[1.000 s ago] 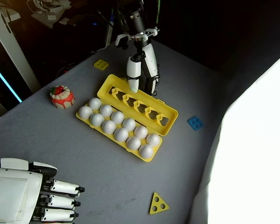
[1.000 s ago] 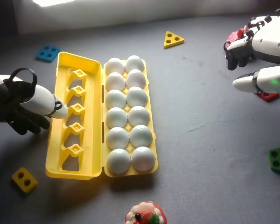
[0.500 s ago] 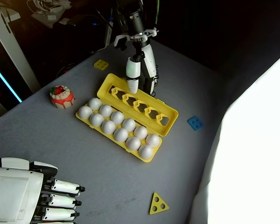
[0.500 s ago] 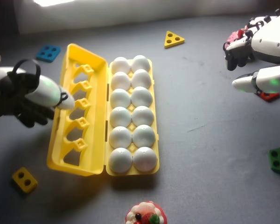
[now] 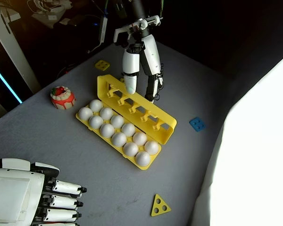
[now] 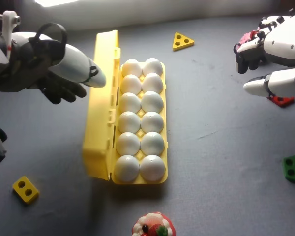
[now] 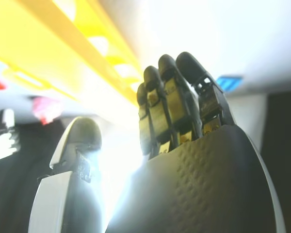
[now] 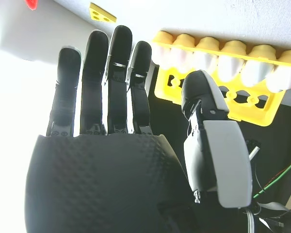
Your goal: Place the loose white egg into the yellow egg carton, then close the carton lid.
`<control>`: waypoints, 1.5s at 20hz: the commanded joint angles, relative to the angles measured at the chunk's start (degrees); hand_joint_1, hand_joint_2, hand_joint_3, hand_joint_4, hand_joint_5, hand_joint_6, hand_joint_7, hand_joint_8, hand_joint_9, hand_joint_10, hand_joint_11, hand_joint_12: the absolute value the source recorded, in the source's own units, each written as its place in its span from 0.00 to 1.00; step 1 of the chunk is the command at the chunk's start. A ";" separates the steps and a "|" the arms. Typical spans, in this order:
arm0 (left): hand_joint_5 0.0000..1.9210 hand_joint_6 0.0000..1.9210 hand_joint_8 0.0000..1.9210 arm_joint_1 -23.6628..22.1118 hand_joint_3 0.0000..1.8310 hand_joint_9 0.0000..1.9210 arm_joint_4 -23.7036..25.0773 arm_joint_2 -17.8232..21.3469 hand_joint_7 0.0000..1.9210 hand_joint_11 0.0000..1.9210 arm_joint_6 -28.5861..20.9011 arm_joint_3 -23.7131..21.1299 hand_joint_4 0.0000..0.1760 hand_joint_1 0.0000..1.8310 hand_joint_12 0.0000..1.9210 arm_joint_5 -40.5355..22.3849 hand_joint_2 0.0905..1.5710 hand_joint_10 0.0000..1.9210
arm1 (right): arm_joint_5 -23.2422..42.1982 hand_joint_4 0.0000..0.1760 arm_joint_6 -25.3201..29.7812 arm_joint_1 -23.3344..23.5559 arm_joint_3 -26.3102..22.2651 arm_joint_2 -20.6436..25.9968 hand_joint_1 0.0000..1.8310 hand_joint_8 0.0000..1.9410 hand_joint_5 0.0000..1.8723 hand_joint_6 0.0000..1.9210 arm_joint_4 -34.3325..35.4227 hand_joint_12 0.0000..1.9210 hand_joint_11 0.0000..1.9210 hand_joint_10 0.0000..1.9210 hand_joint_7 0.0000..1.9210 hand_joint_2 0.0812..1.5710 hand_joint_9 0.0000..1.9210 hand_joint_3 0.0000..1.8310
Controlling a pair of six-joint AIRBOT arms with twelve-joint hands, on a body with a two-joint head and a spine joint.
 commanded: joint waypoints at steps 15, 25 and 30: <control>0.22 0.00 0.00 1.64 0.00 0.23 1.60 -6.90 0.27 0.00 0.94 -7.54 0.00 0.24 0.70 -5.38 0.85 0.06 | 6.57 0.00 -0.11 0.75 -0.12 0.19 0.22 0.36 0.22 0.46 0.16 1.00 0.06 0.68 0.30 0.81 0.20 0.00; 0.22 0.00 0.00 1.82 0.00 0.23 1.62 -8.06 0.27 0.00 2.96 -7.04 0.00 0.22 0.70 -6.33 0.85 0.06 | 6.61 0.00 -0.25 0.75 -0.30 0.14 0.20 0.36 0.23 0.45 0.16 1.00 0.07 0.71 0.30 0.81 0.20 0.00; 0.22 0.00 0.00 -1.90 0.00 0.24 1.59 -7.50 0.27 0.00 8.36 -5.60 0.00 0.23 0.71 -4.88 0.86 0.06 | 6.62 0.00 -0.26 0.75 -0.39 0.14 0.21 0.36 0.23 0.45 0.16 1.00 0.07 0.71 0.30 0.82 0.20 0.00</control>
